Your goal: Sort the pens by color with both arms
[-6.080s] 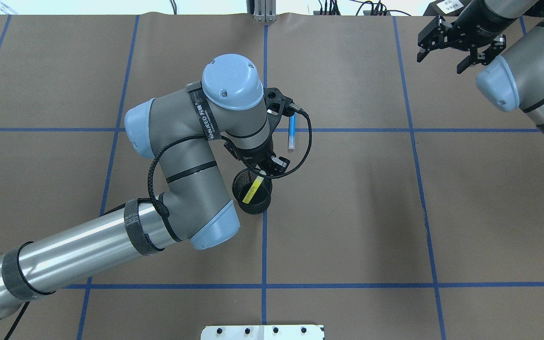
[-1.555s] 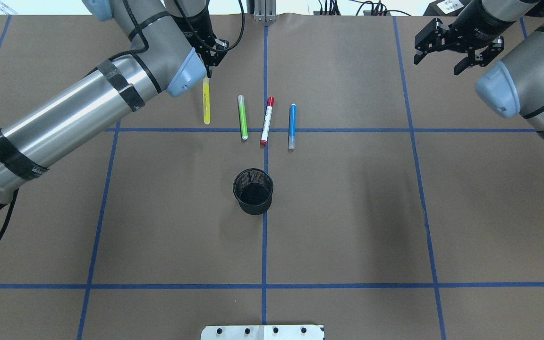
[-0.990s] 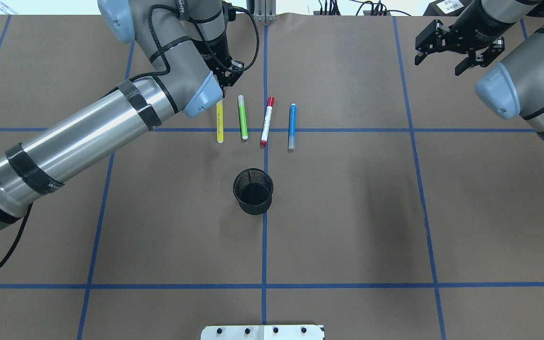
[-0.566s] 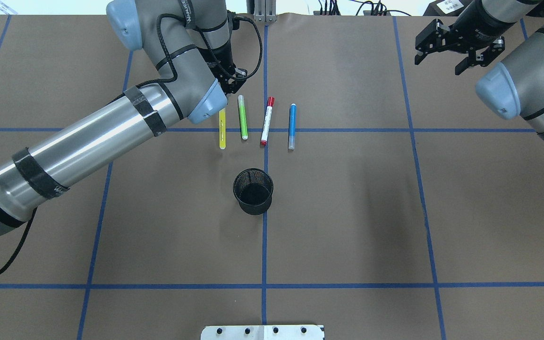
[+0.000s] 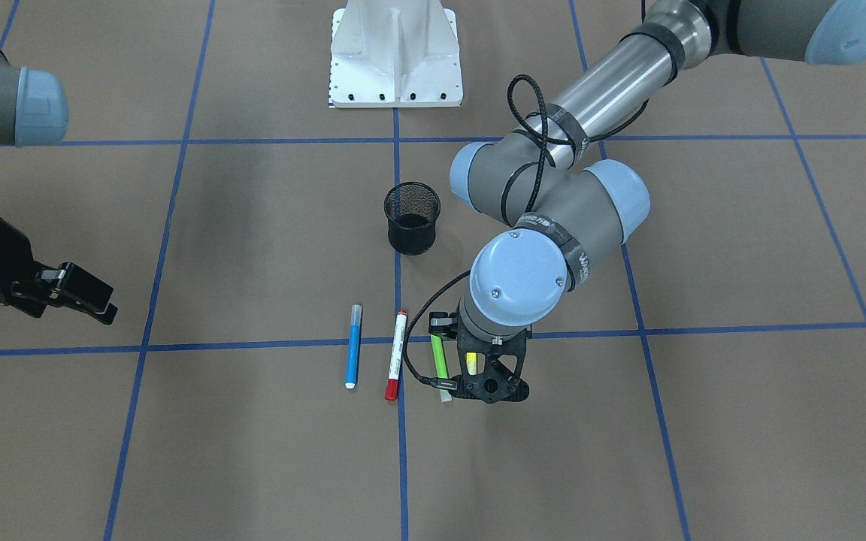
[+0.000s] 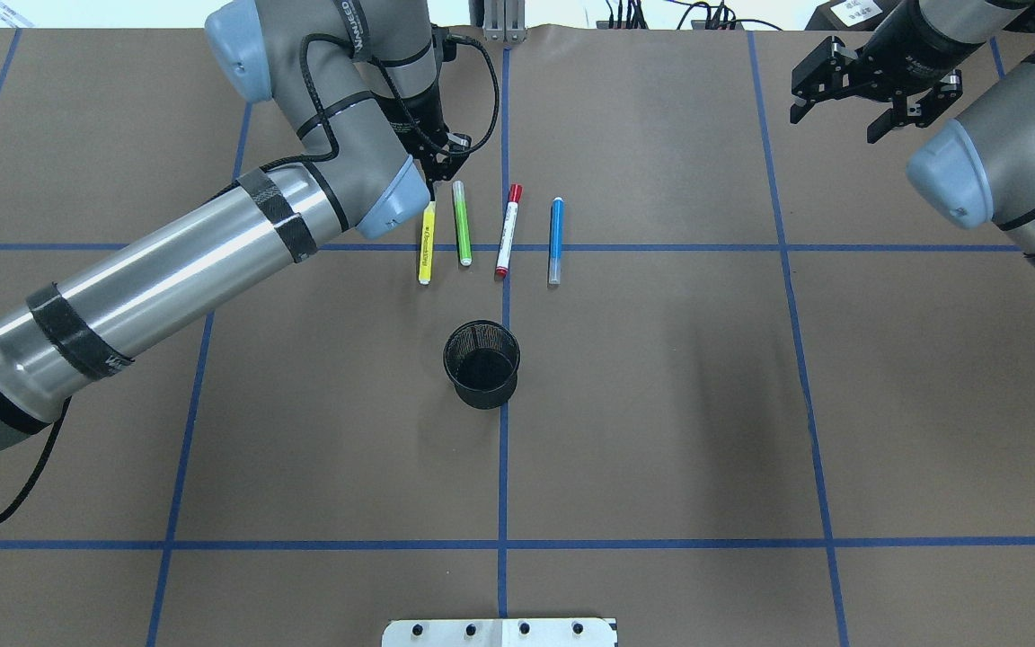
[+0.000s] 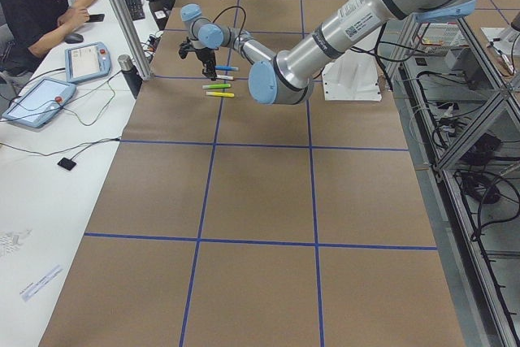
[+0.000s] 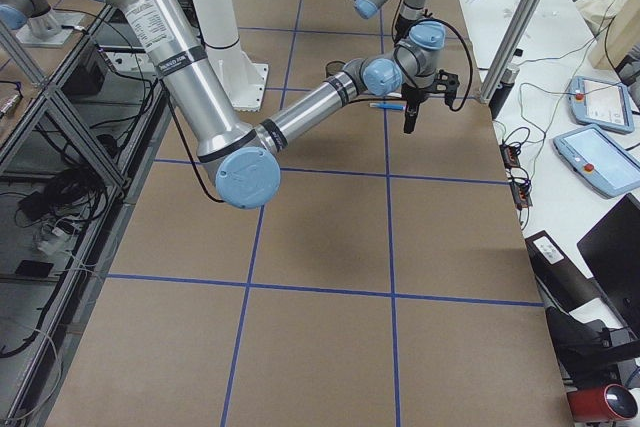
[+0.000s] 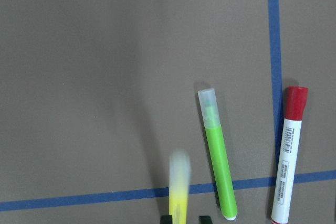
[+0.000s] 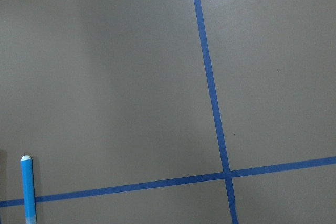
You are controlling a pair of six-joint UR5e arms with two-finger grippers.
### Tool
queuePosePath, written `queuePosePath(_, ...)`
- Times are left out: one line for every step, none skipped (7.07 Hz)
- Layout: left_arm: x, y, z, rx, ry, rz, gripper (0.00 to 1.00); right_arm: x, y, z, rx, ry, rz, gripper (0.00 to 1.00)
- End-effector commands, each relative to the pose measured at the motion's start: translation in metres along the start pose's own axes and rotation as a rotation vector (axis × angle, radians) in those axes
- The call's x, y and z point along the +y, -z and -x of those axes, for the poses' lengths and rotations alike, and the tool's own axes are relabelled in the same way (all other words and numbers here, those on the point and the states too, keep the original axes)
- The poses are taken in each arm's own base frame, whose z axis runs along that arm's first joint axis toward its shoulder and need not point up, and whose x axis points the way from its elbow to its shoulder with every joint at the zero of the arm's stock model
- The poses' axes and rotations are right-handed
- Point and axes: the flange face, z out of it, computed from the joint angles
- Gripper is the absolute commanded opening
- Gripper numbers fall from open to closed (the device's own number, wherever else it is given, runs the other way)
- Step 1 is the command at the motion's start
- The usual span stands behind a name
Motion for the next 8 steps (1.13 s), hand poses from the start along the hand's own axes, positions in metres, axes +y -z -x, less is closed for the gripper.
queuePosePath(-0.008,0.039,0.010,0.028,-0.003,-0.055,0.46,0.000,0.000,-0.001,0.001,-0.002,0.001,0.99)
queuePosePath(-0.001,0.055,0.035,0.047,-0.018,-0.090,0.56,-0.001,0.000,-0.002,0.004,-0.001,-0.004,0.99)
queuePosePath(0.012,0.067,0.082,0.057,-0.023,-0.123,0.62,-0.003,0.003,-0.005,0.006,0.036,-0.012,0.99)
queuePosePath(0.012,0.096,0.133,0.074,-0.071,-0.143,0.67,-0.010,0.002,-0.023,0.022,0.126,-0.014,0.99)
queuePosePath(0.019,0.107,0.187,0.081,-0.108,-0.149,0.70,-0.016,0.005,-0.041,0.032,0.194,-0.017,0.99)
queuePosePath(0.029,0.121,0.238,0.063,-0.131,-0.180,0.72,-0.023,0.007,-0.068,0.044,0.245,-0.018,0.99)
queuePosePath(0.035,0.135,0.285,0.042,-0.171,-0.205,0.77,-0.028,0.013,-0.087,0.051,0.316,-0.018,0.99)
queuePosePath(0.034,0.153,0.318,0.012,-0.208,-0.210,0.81,-0.029,0.014,-0.116,0.062,0.345,-0.014,0.99)
